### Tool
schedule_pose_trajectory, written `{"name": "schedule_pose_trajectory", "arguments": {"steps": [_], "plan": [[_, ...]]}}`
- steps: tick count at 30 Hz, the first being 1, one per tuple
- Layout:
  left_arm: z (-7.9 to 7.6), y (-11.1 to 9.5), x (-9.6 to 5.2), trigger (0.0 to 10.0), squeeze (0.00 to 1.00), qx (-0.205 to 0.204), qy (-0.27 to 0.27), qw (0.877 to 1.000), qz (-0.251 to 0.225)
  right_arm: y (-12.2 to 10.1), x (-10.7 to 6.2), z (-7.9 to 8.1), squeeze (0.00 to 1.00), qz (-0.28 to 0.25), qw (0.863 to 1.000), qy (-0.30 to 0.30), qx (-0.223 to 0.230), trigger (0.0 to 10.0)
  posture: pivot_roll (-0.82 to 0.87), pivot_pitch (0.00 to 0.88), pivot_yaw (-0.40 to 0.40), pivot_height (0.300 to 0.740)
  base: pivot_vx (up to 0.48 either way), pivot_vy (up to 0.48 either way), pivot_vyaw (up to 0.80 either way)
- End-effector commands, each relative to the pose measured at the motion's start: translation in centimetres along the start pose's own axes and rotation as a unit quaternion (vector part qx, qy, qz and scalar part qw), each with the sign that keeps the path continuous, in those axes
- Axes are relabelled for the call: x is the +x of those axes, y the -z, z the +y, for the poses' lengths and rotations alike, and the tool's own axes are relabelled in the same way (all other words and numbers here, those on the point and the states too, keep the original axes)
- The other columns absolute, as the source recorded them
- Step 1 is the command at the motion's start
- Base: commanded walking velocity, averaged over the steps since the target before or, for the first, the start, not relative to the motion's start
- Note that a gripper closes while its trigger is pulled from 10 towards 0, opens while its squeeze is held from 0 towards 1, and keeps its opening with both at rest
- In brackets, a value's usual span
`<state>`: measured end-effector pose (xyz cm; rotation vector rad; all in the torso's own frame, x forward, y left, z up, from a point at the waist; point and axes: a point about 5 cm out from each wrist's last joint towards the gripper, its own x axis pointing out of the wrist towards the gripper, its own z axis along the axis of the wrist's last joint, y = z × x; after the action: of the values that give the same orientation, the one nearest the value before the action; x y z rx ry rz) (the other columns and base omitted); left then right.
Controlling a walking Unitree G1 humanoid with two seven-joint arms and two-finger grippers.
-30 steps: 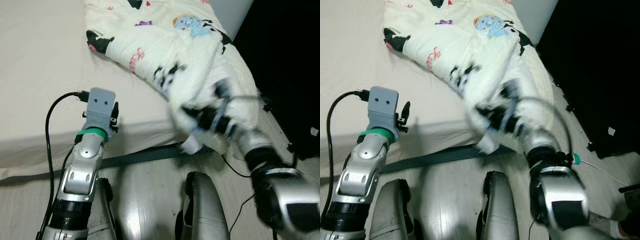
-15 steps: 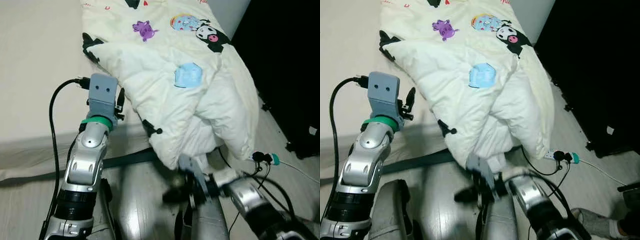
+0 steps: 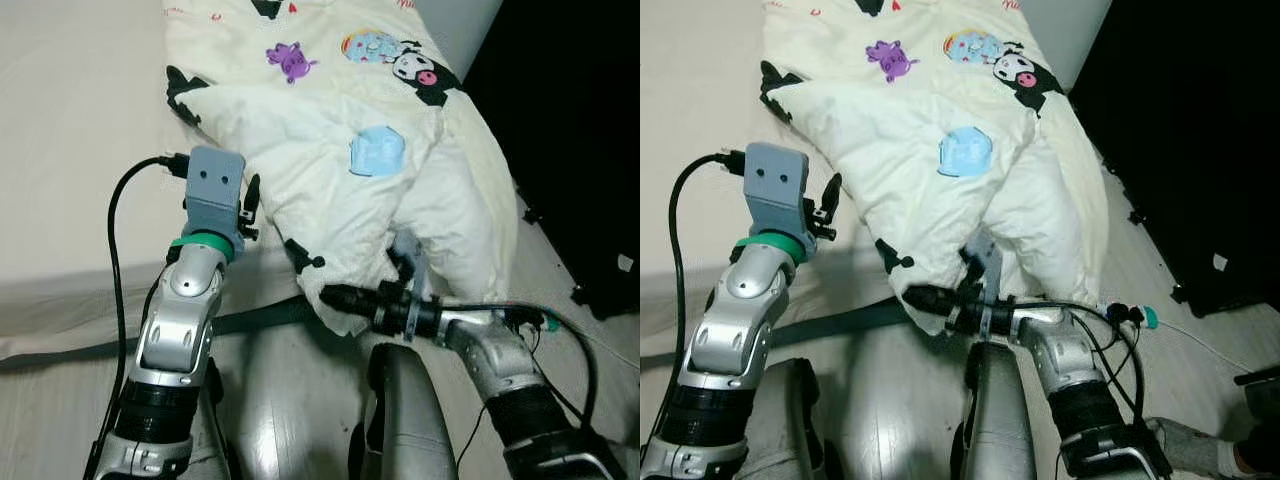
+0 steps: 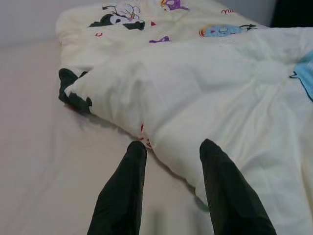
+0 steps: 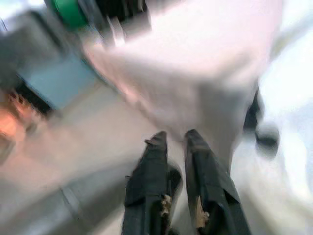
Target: Clean up the room
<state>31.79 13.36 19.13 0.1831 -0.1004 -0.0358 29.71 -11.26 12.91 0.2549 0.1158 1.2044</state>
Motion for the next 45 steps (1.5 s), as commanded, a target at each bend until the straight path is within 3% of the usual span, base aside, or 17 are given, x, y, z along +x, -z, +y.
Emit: {"name": "schedule_pose_trajectory", "arguments": {"steps": [1,4,10,11,12,14,15,18,19,27,32,37,38,39,40,41,45], "plan": [[-0.1,0.6,-0.4,10.0,0.0,0.003,0.003,1.0,0.009,-1.7,-0.7,-0.3,1.0,-0.055,0.998,0.035,0.001,10.0,0.03,0.126,-0.021,0.49,0.0,0.0,0.0],[-0.2,1.0,-0.4,10.0,0.0,0.007,0.006,1.0,0.017,-5.2,-3.3,-2.2,1.0,-0.172,0.968,0.18,-0.026,10.0,0.02,0.13,-0.015,0.49,0.0,0.0,0.0],[-0.5,1.0,-0.3,10.0,0.0,0.008,0.01,1.0,0.019,-5.9,-6.2,-4.4,1.0,-0.223,0.928,0.296,-0.016,10.0,0.02,0.135,-0.007,0.49,0.0,0.0,0.0],[-0.5,0.9,-0.2,10.0,0.0,0.008,0.012,1.0,0.019,-5.9,-7.0,-5.4,0.91,-0.241,0.914,0.325,0.006,10.0,0.02,0.138,-0.003,0.49,0.0,0.0,0.0],[-0.6,0.9,-0.2,10.0,0.0,0.008,0.014,1.0,0.018,-5.9,-7.6,-6.3,0.2,-0.255,0.903,0.345,0.034,10.0,0.02,0.138,-0.003,0.49,0.0,0.0,0.0],[-0.6,0.9,-0.1,10.0,0.0,0.008,0.015,1.0,0.018,-5.9,-7.8,-6.7,0.2,-0.265,0.895,0.355,0.055,10.0,0.02,0.138,-0.003,0.49,0.0,0.0,0.0],[-0.7,0.8,-0.1,10.0,0.0,0.008,0.015,1.0,0.017,-5.9,-7.5,-7.2,0.0,-0.269,0.894,0.348,0.084,10.0,0.03,0.143,-0.005,0.49,0.0,0.0,0.0],[-0.7,0.7,-0.1,10.0,0.0,0.009,0.015,1.0,0.016,-6.0,-7.1,-7.6,0.0,-0.271,0.895,0.336,0.11,10.0,0.03,0.143,-0.005,0.49,0.0,0.0,0.0],[-0.3,0.6,-0.3,10.0,0.0,0.012,0.008,1.0,0.016,-5.8,-6.1,-8.7,0.0,-0.271,0.887,0.336,0.163,10.0,0.07,0.165,-0.008,0.49,0.0,0.0,0.0],[0.4,0.7,-0.9,10.0,0.0,0.018,0.0,1.0,0.022,-5.7,-5.0,-9.4,0.0,-0.263,0.882,0.332,0.205,10.0,0.09,0.185,-0.008,0.49,0.0,0.0,0.0],[1.1,1.0,-1.8,10.0,0.0,0.029,-0.007,0.999,0.032,-4.9,-4.3,-10.0,0.0,-0.255,0.861,0.357,0.258,10.0,0.13,0.213,-0.003,0.49,0.0,0.0,0.0],[1.2,0.9,-1.9,10.0,0.0,0.031,-0.007,0.999,0.033,-4.8,-3.7,-10.1,0.0,-0.242,0.866,0.352,0.259,10.0,0.14,0.215,-0.001,0.49,0.0,0.0,0.0],[1.2,0.9,-1.8,10.0,0.0,0.032,-0.008,0.999,0.033,-5.0,-3.0,-9.9,0.0,-0.232,0.879,0.331,0.252,7.1,0.14,0.217,0.002,0.49,0.0,0.0,0.0],[1.2,0.9,-1.8,10.0,0.0,0.032,-0.008,0.999,0.033,-5.0,-3.0,-9.9,0.0,-0.232,0.879,0.331,0.252,7.1,0.14,0.217,0.002,0.49,0.0,0.0,0.0],[1.1,0.8,-1.8,10.0,0.0,0.032,-0.008,0.999,0.034,-5.3,-2.0,-9.5,0.0,-0.217,0.898,0.295,0.243,0.0,0.14,0.215,0.003,0.49,0.0,0.0,0.0],[1.1,0.8,-1.8,10.0,0.0,0.032,-0.008,0.999,0.034,-5.3,-2.0,-9.5,0.0,-0.217,0.898,0.295,0.243,0.0,0.14,0.215,0.003,0.49,0.0,0.0,0.0],[0.8,0.7,-1.5,10.0,0.0,0.03,-0.007,0.999,0.032,-5.1,0.8,-8.0,0.0,-0.147,0.95,0.19,0.201,0.0,0.13,0.203,-0.001,0.49,0.0,0.0,0.0]]}}
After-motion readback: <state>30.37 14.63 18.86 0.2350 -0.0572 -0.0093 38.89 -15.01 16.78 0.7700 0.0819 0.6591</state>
